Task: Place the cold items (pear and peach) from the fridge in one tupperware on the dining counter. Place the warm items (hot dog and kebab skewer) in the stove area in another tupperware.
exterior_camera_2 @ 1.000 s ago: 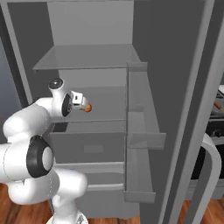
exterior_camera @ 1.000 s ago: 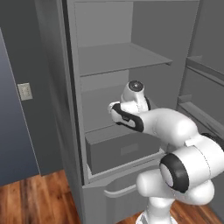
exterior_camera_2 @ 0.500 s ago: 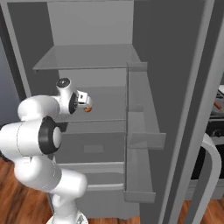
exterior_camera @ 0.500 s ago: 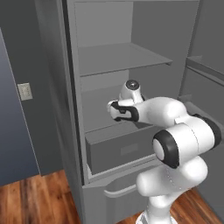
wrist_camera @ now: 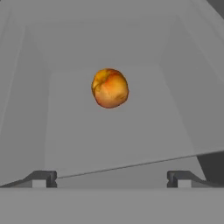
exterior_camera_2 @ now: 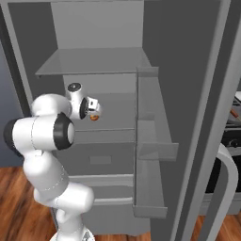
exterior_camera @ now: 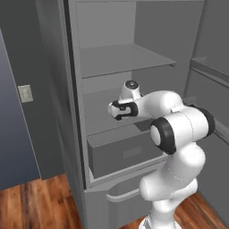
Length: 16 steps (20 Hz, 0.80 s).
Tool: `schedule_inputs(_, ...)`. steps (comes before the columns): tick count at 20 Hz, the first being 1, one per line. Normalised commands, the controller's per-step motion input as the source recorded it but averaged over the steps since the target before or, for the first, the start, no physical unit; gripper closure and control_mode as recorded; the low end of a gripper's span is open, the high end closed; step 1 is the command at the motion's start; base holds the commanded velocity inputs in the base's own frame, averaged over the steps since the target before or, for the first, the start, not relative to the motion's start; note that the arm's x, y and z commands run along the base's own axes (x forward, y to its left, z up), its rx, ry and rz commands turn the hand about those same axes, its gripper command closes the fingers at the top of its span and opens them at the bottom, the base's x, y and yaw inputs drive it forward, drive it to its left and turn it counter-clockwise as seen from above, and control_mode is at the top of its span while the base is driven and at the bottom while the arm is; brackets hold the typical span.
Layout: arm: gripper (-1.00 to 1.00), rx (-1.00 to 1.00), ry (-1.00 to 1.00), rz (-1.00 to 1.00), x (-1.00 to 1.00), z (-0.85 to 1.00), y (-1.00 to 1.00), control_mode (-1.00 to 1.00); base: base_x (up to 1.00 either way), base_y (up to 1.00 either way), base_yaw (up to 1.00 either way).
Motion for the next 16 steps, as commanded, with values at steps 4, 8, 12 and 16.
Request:
schedule_inputs(4, -1.0, 0.0, 0.12, 0.0, 0.41, -0.01, 0.0, -1.0, 0.0, 0.0, 0.0)
schedule_inputs(8, -1.0, 0.0, 0.09, 0.0, 0.27, -0.13, 0.0, -1.0, 0.0, 0.0, 0.0)
schedule_inputs(12, -1.0, 0.0, 0.09, 0.0, 0.4, -0.26, 0.0, -1.0, 0.0, 0.0, 0.0)
schedule_inputs(16, -1.0, -0.01, 0.02, 0.0, 0.39, -0.34, 0.0, -1.0, 0.0, 0.0, 0.0)
